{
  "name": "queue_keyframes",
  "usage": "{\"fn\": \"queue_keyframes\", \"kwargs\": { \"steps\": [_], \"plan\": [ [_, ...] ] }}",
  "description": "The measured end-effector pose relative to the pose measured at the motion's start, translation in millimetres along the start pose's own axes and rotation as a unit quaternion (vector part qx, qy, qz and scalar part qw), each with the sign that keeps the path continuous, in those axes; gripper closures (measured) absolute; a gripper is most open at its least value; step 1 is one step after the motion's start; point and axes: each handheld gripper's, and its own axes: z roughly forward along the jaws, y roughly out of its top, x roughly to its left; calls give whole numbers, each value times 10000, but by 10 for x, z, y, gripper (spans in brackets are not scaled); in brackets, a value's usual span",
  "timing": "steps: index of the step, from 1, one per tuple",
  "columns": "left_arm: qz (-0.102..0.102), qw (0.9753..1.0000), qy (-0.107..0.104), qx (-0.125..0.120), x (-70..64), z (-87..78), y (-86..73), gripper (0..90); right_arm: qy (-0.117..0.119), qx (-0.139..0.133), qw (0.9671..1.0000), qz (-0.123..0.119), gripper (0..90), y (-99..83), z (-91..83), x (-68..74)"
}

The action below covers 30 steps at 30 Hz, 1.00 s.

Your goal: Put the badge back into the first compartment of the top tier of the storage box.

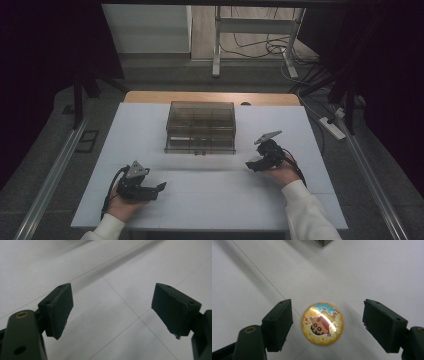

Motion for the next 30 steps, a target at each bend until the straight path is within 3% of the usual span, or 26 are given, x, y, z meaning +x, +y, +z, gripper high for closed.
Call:
{"fn": "queue_keyframes", "kwargs": {
  "steps": [23,28,30],
  "plan": [
    [12,10000,-21,71,-4,18,-1,161,-2,272,9996,-21,231,-22,114,-16],
    [33,9999,-27,96,-10,27,2,156,20,299,9995,-71,306,-13,103,9],
    [36,9999,-29,102,-13,27,2,155,57,298,9995,-100,404,-7,90,22]
  ]
}}
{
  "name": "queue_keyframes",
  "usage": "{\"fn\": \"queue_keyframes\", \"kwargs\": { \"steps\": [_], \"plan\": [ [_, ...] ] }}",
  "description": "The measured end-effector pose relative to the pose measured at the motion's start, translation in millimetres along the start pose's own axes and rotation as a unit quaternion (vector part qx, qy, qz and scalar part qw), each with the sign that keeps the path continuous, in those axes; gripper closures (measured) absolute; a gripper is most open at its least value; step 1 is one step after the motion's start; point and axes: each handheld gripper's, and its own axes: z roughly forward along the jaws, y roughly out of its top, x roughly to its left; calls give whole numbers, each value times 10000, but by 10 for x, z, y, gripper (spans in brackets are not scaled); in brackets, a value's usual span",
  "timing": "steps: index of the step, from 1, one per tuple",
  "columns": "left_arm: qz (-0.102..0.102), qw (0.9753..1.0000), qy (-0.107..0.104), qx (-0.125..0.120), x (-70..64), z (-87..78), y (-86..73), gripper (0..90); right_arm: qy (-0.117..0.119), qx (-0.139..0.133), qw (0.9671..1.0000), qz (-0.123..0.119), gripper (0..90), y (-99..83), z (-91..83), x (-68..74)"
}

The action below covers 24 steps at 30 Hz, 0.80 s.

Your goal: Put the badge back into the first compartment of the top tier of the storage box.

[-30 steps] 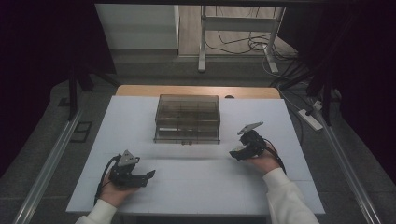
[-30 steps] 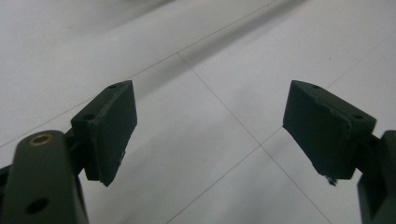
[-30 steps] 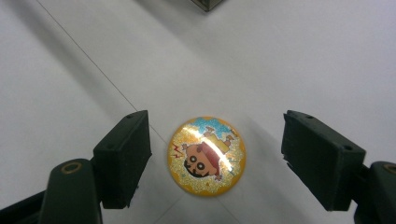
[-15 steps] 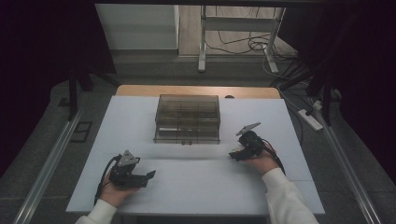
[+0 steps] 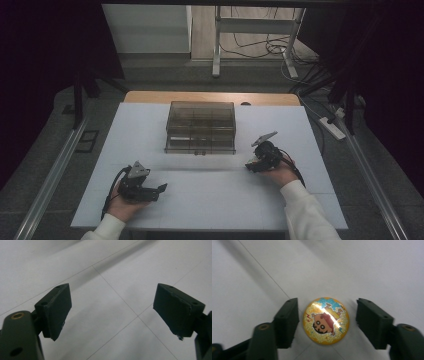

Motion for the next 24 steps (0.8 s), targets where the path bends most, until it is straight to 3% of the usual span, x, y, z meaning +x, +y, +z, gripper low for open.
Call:
{"fn": "queue_keyframes", "kwargs": {
  "steps": [3,15,24],
  "plan": [
    [9,10000,1,-2,-2,-2,0,155,5,-3,10000,4,466,0,-12,-2],
    [5,10000,-4,18,-4,8,-3,156,-36,10,9999,-117,473,8,-22,14],
    [22,10000,-3,29,-5,10,-5,157,-54,-262,9996,-30,473,14,-96,-5]
  ]
}}
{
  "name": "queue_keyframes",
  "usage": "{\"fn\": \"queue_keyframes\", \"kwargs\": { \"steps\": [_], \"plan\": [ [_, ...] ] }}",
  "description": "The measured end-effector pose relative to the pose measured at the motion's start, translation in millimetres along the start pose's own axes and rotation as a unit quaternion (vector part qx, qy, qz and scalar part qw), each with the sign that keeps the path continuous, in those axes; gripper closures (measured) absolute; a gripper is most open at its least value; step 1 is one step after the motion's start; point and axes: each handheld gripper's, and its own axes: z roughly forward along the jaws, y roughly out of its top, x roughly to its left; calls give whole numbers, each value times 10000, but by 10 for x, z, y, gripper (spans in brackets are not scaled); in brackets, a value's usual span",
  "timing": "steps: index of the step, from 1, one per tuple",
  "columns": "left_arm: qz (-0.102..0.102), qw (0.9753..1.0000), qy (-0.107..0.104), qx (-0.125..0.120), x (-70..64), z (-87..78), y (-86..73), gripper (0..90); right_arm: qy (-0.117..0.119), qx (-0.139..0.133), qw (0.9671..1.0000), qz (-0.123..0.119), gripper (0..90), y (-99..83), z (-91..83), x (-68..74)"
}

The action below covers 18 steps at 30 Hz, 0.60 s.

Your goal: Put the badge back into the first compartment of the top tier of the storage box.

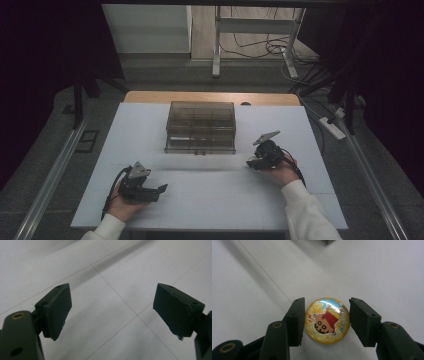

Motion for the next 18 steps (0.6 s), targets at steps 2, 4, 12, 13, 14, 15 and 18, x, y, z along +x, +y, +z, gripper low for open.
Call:
{"fn": "queue_keyframes", "kwargs": {
  "steps": [2,4,12,13,14,15,18],
  "plan": [
    [-3,10000,4,-5,0,-2,0,157,17,-112,9999,54,473,-1,-29,-16],
    [4,10000,2,-2,-2,-2,1,158,47,-179,9998,83,473,-2,-58,-26],
    [11,10000,-2,5,-2,0,1,158,243,-622,9978,-39,473,56,-189,39],
    [9,10000,-1,3,-2,-1,1,158,282,-703,9971,-26,473,64,-207,49],
    [8,10000,0,1,-1,-3,1,158,341,-764,9965,-22,473,68,-224,50],
    [7,10000,2,0,0,-4,1,158,403,-836,9957,-15,473,70,-238,47],
    [0,10000,1,-7,2,-6,1,158,469,-1002,9939,33,473,73,-273,39]
  ]
}}
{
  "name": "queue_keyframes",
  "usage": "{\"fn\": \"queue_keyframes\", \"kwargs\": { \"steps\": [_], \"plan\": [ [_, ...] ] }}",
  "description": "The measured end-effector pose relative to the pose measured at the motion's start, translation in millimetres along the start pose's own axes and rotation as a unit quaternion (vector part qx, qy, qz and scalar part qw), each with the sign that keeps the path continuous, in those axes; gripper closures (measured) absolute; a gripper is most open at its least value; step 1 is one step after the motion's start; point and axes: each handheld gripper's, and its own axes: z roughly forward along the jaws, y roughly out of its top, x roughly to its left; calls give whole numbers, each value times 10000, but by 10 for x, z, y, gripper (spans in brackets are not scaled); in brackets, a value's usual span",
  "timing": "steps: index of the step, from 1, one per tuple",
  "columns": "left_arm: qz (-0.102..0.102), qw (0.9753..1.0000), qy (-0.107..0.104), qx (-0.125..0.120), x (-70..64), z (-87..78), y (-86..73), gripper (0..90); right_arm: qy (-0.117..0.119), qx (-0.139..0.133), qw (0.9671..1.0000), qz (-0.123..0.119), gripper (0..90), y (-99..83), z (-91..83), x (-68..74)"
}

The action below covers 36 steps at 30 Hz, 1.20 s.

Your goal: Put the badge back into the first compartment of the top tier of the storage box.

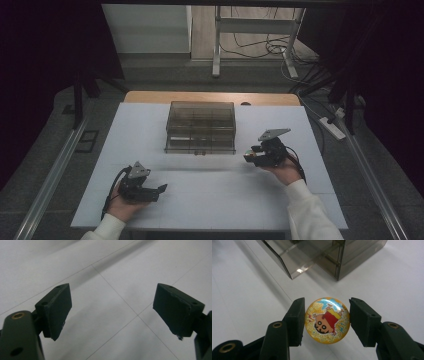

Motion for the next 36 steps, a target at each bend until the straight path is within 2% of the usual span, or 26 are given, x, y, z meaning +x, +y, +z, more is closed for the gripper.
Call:
{"fn": "queue_keyframes", "kwargs": {
  "steps": [11,18,26,36],
  "plan": [
    [4,10000,-7,17,-1,6,0,158,26,-502,9987,64,473,59,-136,21],
    [7,10000,-5,15,0,6,0,158,286,-809,9961,203,472,96,-191,40],
    [16,10000,-7,22,-2,8,1,158,305,-1110,9932,155,473,171,-247,127],
    [21,10000,1,26,-2,9,1,158,378,-1259,9913,90,473,249,-261,218]
  ]
}}
